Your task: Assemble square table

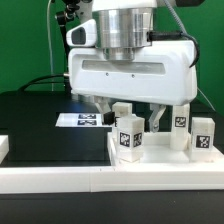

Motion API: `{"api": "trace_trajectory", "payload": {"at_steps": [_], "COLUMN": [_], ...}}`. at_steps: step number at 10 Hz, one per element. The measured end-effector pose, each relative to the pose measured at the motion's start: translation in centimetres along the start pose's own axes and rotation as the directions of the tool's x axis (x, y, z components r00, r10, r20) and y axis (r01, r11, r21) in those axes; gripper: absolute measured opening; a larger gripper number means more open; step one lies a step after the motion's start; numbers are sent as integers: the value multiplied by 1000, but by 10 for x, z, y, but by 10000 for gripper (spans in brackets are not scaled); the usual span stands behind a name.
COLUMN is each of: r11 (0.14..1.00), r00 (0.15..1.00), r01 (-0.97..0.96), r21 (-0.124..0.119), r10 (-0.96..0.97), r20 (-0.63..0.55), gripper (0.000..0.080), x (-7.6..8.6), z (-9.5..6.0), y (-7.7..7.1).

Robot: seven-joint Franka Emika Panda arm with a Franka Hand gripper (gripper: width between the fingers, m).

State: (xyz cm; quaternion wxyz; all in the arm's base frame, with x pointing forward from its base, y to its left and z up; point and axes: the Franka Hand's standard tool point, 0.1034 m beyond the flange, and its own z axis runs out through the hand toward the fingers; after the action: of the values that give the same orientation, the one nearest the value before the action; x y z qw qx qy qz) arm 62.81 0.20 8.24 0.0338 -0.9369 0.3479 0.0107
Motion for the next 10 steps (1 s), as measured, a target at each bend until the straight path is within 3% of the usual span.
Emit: {"api": "trace_trajectory", "payload": {"at_steps": [2,3,4,5,6,10], "r11": [995,995,995,997,998,991], "r00": [995,995,995,997,998,991], "r01": [98,101,99,83,66,-134], "r21": [-2,-2,-2,-2,-1,1], "r10": [-98,-101,-99,-83,-66,134], "r20": [-4,-4,-4,-5,-6,-5], "gripper": [649,517,517,377,288,288], "x": [4,4,4,4,4,4], "z": [-1,-1,-1,-1,-1,0], "y": [3,3,3,3,3,3]}}
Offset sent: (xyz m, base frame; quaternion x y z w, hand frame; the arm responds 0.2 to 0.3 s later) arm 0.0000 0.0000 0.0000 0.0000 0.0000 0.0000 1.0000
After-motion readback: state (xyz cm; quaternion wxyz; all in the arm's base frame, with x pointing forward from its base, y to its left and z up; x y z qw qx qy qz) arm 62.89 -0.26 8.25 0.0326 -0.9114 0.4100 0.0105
